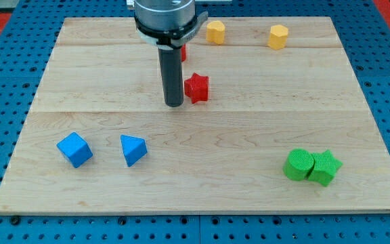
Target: Move your arm to the right of green star
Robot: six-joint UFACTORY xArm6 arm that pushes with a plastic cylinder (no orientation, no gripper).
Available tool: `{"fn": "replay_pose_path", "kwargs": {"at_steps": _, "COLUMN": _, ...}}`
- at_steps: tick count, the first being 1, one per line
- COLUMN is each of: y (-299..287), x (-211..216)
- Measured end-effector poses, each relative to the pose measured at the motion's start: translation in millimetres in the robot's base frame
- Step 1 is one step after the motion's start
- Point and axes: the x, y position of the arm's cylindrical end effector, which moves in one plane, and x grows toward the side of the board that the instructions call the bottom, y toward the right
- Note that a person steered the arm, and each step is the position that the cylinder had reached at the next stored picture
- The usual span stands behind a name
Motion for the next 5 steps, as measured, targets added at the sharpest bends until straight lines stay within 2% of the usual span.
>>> {"fn": "replay_pose_path", "kwargs": {"at_steps": 2, "y": 73.5, "x": 10.8}}
{"fn": "replay_pose_path", "kwargs": {"at_steps": 3, "y": 119.7, "x": 40.4}}
{"fn": "replay_pose_path", "kwargs": {"at_steps": 4, "y": 229.2, "x": 58.9}}
{"fn": "replay_pose_path", "kwargs": {"at_steps": 5, "y": 301.7, "x": 113.5}}
